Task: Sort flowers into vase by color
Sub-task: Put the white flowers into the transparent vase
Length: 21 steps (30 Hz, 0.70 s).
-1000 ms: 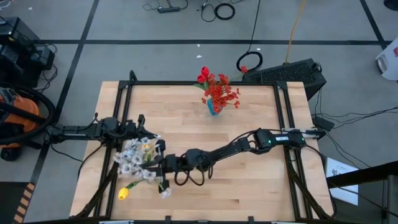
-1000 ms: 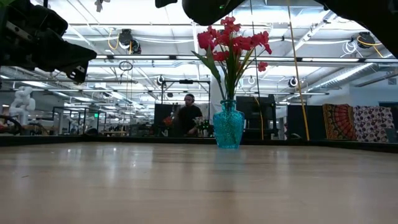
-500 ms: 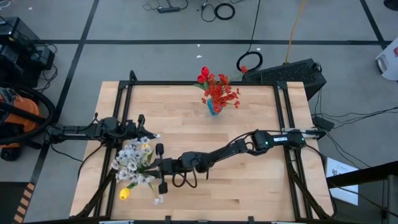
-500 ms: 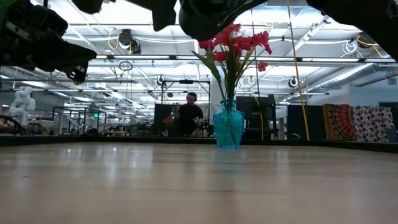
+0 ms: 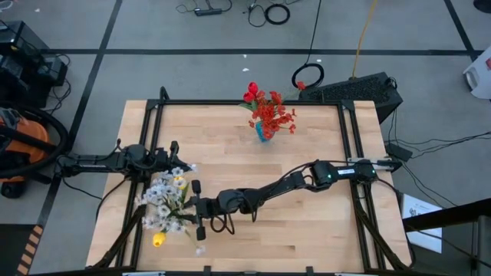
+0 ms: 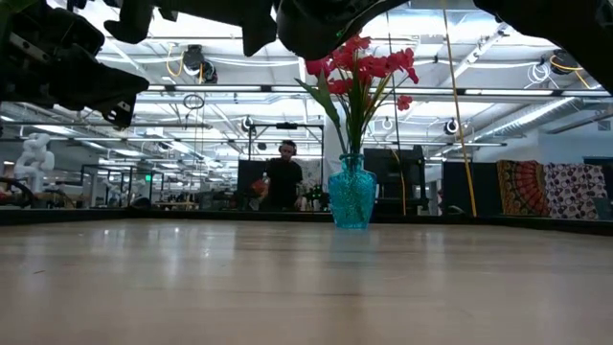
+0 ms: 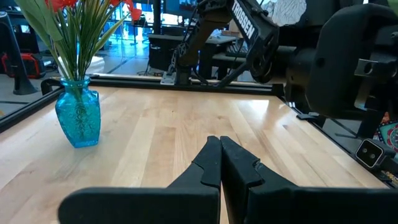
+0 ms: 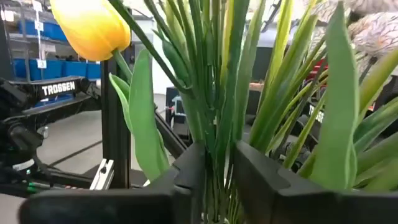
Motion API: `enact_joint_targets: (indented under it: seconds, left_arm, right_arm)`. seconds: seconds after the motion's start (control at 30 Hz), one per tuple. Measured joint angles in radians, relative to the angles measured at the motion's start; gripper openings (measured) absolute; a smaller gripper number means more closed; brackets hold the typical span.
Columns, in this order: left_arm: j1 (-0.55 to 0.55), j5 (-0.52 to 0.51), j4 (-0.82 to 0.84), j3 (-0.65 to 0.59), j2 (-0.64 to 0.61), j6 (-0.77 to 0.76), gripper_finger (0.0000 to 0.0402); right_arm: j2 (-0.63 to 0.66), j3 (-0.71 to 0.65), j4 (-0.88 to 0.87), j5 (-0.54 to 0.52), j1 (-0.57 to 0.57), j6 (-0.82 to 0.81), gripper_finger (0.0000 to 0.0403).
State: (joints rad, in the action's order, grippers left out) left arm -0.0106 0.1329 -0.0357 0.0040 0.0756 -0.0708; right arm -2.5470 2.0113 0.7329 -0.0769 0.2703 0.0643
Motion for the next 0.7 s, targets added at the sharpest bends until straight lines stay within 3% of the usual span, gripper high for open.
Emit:
enact_joint_targets:
  seconds: [0.3,0.7]
  left_arm:
    - [0.000,0.000,0.000,0.000,0.000,0.000,0.0002]
    - [0.000,0.000,0.000,0.000,0.000,0.000,0.0002]
  right_arm:
    - [0.006,0.000,-0.050,-0.005,0.013,0.000,0.0128]
    - [0.143,0.000,-0.426,-0.007,0.017,0.002,0.0178]
